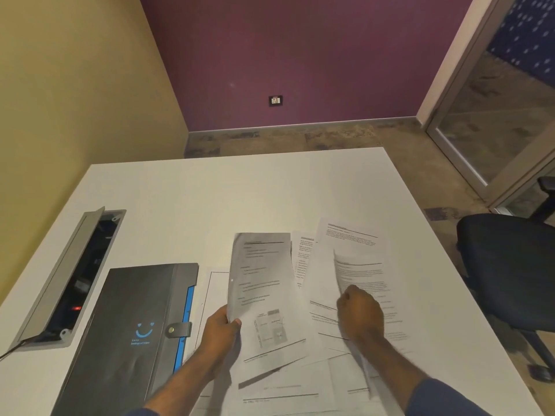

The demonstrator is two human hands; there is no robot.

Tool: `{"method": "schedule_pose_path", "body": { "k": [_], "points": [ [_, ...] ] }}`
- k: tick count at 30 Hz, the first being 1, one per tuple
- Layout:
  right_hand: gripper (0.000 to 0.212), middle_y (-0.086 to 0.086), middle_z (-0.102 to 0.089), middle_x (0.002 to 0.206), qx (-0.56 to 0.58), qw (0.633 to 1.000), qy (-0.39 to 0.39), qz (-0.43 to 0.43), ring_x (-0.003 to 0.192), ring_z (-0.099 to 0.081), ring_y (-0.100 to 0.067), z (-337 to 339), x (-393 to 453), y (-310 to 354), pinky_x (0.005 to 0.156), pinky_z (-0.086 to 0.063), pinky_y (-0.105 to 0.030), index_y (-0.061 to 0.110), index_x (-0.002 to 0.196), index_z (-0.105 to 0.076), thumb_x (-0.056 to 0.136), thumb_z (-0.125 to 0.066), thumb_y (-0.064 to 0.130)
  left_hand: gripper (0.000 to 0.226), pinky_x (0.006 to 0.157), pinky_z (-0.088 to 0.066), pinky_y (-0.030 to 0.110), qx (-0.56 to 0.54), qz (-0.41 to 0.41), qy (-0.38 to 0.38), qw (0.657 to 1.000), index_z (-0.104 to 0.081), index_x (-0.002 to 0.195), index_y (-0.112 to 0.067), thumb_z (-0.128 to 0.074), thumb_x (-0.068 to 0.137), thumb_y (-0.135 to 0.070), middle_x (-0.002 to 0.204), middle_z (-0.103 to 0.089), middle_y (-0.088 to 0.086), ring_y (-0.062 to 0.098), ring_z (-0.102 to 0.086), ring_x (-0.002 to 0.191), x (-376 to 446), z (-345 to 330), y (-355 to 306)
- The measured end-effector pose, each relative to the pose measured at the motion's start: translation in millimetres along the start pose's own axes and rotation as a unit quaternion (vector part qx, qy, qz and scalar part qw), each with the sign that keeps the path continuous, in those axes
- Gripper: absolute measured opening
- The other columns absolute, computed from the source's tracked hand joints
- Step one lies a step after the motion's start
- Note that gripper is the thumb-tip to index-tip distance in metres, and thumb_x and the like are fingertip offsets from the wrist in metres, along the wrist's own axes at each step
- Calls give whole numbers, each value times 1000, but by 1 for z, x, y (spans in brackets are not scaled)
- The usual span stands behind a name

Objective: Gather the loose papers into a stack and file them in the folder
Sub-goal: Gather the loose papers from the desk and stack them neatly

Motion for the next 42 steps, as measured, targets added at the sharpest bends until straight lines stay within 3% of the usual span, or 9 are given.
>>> {"method": "schedule_pose_path", "body": {
  "k": [5,10,13,18,23,26,31,35,42],
  "points": [
    [19,-9,-64,63,222,973,-10,68,60,-58,-25,14,-10,63,59,-50,-34,3,70,-60,87,-56,12,40,61,-59,24,-13,-34,70,997,-59,113,-36,-54,95,-1,100,-74,-8,12,-69,92,-11,-25,-24],
    [17,-2,-69,67,367,925,34,96,67,-66,-21,8,-27,104,64,-58,-36,11,71,-65,87,-66,17,79,84,-61,38,-13,-83,169,982,-53,131,-36,-46,74,18,117,-72,-6,18,-68,110,-28,-51,-46],
    [10,1,-73,77,441,884,107,111,76,-70,-16,-4,-40,121,71,-60,-35,19,78,-70,87,-67,23,89,77,-57,30,-11,-109,235,966,-45,139,-37,-45,71,19,126,-67,-3,18,-65,112,-38,-62,-56],
    [14,6,-76,93,497,847,155,111,90,-71,-12,-10,-52,125,75,-60,-27,27,95,-74,92,-61,22,65,97,-53,55,-98,-138,241,956,-49,136,-35,-58,81,0,128,-68,6,29,-65,117,-41,-62,-72],
    [20,4,-75,98,503,844,140,127,96,-70,-13,3,-51,122,83,-58,-29,24,96,-74,88,-66,8,25,92,-58,42,-78,-175,101,976,-66,118,-39,-62,95,-34,115,-75,-2,20,-71,107,-36,-37,-73],
    [31,-4,-66,107,498,859,38,109,98,-62,-16,28,-35,103,87,-55,-36,16,105,-65,79,-75,3,45,83,-61,36,-75,-172,98,977,-72,108,-38,-70,73,-66,112,-76,-2,20,-73,103,-38,-21,-73],
    [94,0,-48,130,485,871,76,-3,117,-49,-19,38,-2,64,99,-46,-40,18,142,-33,66,-88,20,28,94,-55,40,-94,-187,142,967,-70,119,-26,-61,94,-35,123,-72,5,26,-68,114,-37,-3,-82],
    [55,-3,-73,113,541,815,195,68,104,-70,-23,39,0,72,84,-58,-32,20,117,-63,68,-85,13,35,102,-49,42,-89,-201,167,961,-68,123,-25,-69,90,-36,127,-70,4,23,-65,118,-42,-1,-91],
    [21,2,-79,92,570,806,121,109,84,-75,-17,48,-15,77,68,-57,-19,17,96,-74,81,-74,3,30,95,-52,35,-92,-224,93,966,-73,107,-38,-79,78,-29,116,-74,-4,15,-69,110,-41,3,-93]
  ]
}}
Point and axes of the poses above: each hand's wrist, its own x-axis towards the middle knuckle, its own z-axis out of the back of the hand, y = z × x, the point moved 7 cm from there along x, towards the middle knuckle
